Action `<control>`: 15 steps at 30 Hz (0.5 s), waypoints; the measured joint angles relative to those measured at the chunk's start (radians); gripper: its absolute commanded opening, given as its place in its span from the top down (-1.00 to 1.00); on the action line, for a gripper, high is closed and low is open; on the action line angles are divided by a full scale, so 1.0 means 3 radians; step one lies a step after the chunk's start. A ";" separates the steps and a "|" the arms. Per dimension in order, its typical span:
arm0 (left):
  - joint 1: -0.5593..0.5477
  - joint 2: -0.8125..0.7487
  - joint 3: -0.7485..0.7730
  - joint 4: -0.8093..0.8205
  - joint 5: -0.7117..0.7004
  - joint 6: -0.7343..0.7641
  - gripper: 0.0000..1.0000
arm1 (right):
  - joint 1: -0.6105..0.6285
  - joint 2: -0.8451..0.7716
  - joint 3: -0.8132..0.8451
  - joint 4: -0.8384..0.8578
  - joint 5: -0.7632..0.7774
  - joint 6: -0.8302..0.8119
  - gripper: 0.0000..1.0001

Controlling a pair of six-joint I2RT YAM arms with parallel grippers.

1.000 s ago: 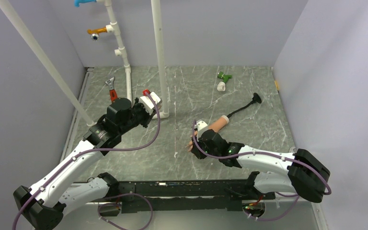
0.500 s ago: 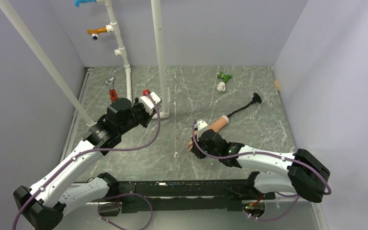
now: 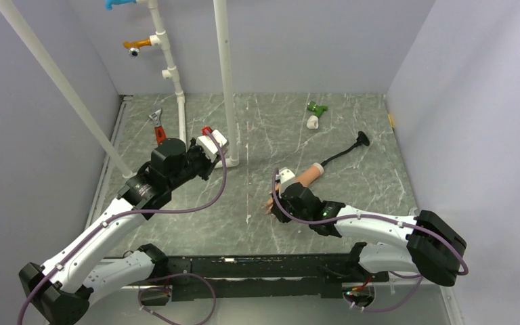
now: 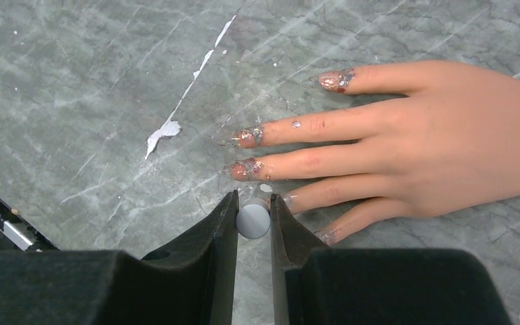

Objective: Paint the nails
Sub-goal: Paint the nail polish on the nail.

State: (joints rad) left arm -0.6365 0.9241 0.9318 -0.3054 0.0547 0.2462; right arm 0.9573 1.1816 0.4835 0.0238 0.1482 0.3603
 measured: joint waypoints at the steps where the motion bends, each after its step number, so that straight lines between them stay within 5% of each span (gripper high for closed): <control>1: 0.0000 0.0000 0.0000 0.0000 0.0000 0.0000 1.00 | 0.0000 0.0000 0.0000 -0.0001 0.0014 0.0001 1.00; 15: 0.0000 0.0000 0.0000 0.0000 0.0000 0.0000 1.00 | 0.0000 -0.0018 0.0020 -0.0027 0.0088 0.0009 1.00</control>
State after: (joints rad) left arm -0.6365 0.9241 0.9318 -0.3054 0.0547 0.2462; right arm 0.9573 1.1763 0.4896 0.0158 0.1745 0.3630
